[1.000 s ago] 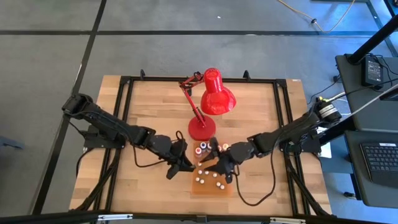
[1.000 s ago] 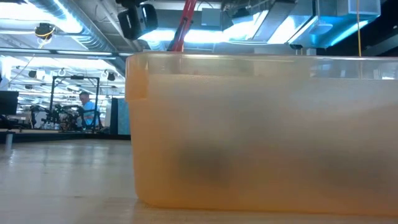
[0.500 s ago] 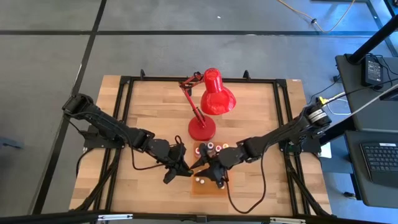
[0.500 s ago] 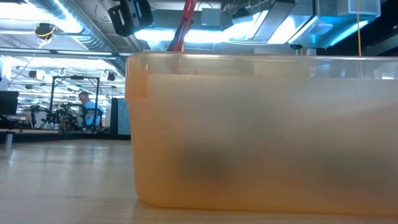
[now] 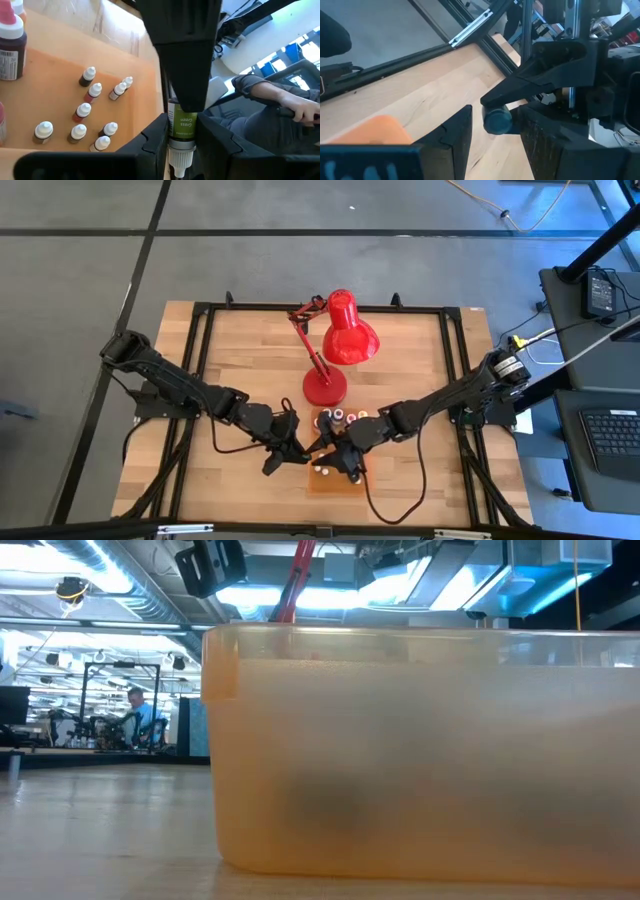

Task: Pick & Place food coloring
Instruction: Put the green food coloring bottle into the orange bin

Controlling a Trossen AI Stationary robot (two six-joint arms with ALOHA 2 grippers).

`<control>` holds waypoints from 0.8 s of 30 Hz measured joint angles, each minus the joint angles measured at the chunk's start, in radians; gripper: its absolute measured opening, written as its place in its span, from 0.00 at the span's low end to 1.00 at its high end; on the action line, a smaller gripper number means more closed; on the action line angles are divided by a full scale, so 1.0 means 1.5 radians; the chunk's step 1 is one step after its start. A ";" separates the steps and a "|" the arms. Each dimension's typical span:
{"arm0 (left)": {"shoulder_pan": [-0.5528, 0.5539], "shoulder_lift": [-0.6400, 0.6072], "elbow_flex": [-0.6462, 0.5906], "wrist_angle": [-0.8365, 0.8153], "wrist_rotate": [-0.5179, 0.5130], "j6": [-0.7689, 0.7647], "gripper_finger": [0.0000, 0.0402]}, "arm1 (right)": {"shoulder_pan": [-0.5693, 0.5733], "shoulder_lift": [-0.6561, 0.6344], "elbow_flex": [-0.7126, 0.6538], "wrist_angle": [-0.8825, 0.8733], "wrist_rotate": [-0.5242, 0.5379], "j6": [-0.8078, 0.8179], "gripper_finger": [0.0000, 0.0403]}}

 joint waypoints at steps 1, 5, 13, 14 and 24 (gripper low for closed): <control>0.000 0.000 0.000 0.002 0.000 0.004 0.21 | -0.001 0.000 0.000 0.000 -0.004 0.000 0.40; 0.000 0.000 0.000 0.024 0.011 0.012 0.20 | -0.006 0.000 0.000 0.000 -0.025 0.007 0.40; 0.000 0.000 0.000 0.029 0.013 0.012 0.20 | -0.005 0.000 0.000 0.004 -0.028 0.007 0.40; 0.000 0.000 0.000 0.030 0.011 0.012 0.20 | -0.005 0.000 0.000 0.006 -0.028 0.007 0.40; 0.000 0.000 0.000 0.030 0.010 0.022 0.21 | -0.005 -0.001 0.000 0.010 -0.028 0.009 0.32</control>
